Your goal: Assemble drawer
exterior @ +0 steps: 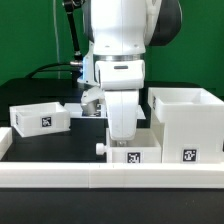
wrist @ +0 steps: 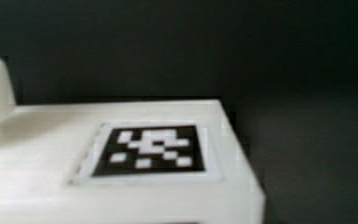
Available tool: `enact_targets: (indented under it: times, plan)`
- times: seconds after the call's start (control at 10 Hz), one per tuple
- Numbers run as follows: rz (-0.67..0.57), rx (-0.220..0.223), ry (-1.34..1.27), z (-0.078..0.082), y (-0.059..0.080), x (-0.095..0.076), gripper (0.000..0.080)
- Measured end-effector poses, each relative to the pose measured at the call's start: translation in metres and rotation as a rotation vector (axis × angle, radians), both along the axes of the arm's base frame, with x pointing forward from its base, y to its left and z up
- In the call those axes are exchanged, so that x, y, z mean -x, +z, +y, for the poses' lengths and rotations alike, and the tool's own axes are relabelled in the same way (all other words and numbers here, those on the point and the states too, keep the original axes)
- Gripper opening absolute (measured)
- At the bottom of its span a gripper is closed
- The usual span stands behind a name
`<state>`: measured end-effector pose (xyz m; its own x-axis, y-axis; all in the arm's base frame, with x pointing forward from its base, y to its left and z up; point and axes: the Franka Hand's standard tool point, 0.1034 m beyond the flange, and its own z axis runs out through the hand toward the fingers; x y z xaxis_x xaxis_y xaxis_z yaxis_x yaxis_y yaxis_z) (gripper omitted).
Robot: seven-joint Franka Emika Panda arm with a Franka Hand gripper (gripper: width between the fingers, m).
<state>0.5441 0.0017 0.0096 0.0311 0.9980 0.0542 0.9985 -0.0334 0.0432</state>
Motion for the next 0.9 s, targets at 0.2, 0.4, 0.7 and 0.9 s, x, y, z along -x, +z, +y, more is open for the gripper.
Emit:
enact_targets:
  times: [0.2, 0.4, 0.7, 0.9]
  plan:
    - [0.005, 0.006, 0.010, 0.0005, -0.0001, 0.0000, 0.0041]
    - [0.016, 0.007, 0.008, -0.0009, -0.0003, 0.0001, 0.0041]
    - [0.041, 0.010, 0.012, -0.0022, -0.0004, 0.0013, 0.0041]
    - [0.043, 0.007, -0.008, -0.0050, -0.0004, 0.0022, 0.0041]
